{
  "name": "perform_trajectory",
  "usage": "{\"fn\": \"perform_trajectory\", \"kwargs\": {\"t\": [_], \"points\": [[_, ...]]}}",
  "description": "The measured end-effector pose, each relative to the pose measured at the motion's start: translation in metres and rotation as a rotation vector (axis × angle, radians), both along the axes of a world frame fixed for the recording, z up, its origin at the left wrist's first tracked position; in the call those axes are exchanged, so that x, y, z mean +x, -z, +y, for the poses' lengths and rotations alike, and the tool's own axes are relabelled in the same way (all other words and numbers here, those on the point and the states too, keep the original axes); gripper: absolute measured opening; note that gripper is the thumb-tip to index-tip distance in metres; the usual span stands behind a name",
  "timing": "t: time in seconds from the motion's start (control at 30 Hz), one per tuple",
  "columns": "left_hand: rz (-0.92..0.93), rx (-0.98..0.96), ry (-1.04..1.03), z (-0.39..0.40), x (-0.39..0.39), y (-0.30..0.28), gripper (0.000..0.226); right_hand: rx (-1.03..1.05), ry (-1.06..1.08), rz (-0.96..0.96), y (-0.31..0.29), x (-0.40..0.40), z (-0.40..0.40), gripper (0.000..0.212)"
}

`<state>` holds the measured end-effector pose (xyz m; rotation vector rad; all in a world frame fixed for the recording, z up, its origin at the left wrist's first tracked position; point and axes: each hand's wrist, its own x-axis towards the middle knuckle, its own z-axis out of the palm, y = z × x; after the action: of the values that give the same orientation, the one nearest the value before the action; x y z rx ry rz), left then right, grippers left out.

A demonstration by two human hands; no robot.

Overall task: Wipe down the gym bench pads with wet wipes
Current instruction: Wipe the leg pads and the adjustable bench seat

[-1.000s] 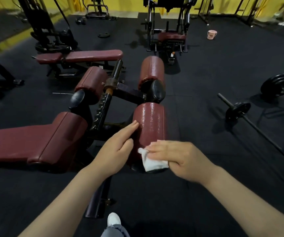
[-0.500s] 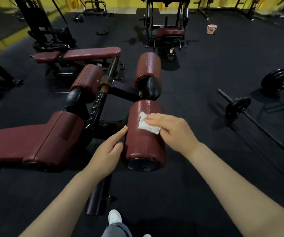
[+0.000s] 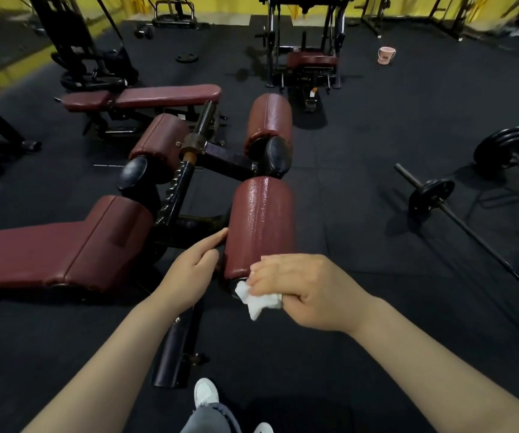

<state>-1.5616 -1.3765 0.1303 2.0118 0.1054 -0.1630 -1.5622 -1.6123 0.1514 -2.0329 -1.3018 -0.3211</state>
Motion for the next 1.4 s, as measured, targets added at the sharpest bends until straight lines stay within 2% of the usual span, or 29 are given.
{"fn": "perform_trajectory", "kwargs": {"t": [0.1,0.2,0.27,0.37,0.43,0.6,0.77,1.0,1.2,1.4], "points": [[-0.037,0.033,-0.011,-0.002,-0.001,-0.011,0.048,0.26,0.237,0.262,-0.01,0.005,-0.002,0.044],[-0.125,0.129,0.021,-0.007,-0.002,-0.026,0.05,0.386,0.374,0.495,-0.025,0.014,-0.006,0.037],[-0.197,0.177,0.073,-0.011,0.0,-0.039,0.052,0.369,0.449,0.587,-0.03,0.022,-0.011,0.036],[-0.265,0.263,0.164,-0.014,0.011,-0.057,0.053,0.239,0.602,0.644,-0.029,0.038,-0.021,0.018],[-0.307,0.316,0.214,-0.016,0.023,-0.068,0.053,0.202,0.62,0.689,-0.031,0.049,-0.027,0.016],[-0.38,0.492,0.286,-0.02,0.062,-0.09,0.052,0.219,0.645,0.709,-0.048,0.077,-0.033,0.017],[-0.401,0.574,0.361,-0.025,0.108,-0.101,0.051,0.279,0.73,0.697,-0.064,0.127,-0.032,0.018],[-0.4,0.714,0.439,-0.028,0.186,-0.112,0.052,0.366,0.81,0.73,-0.077,0.25,-0.015,0.021],[-0.375,0.713,0.466,-0.026,0.248,-0.114,0.049,0.391,0.876,0.765,-0.09,0.358,0.013,0.024],[-0.335,0.723,0.455,-0.035,0.286,-0.103,0.053,0.169,0.939,0.526,-0.08,0.427,0.031,0.027]]}}
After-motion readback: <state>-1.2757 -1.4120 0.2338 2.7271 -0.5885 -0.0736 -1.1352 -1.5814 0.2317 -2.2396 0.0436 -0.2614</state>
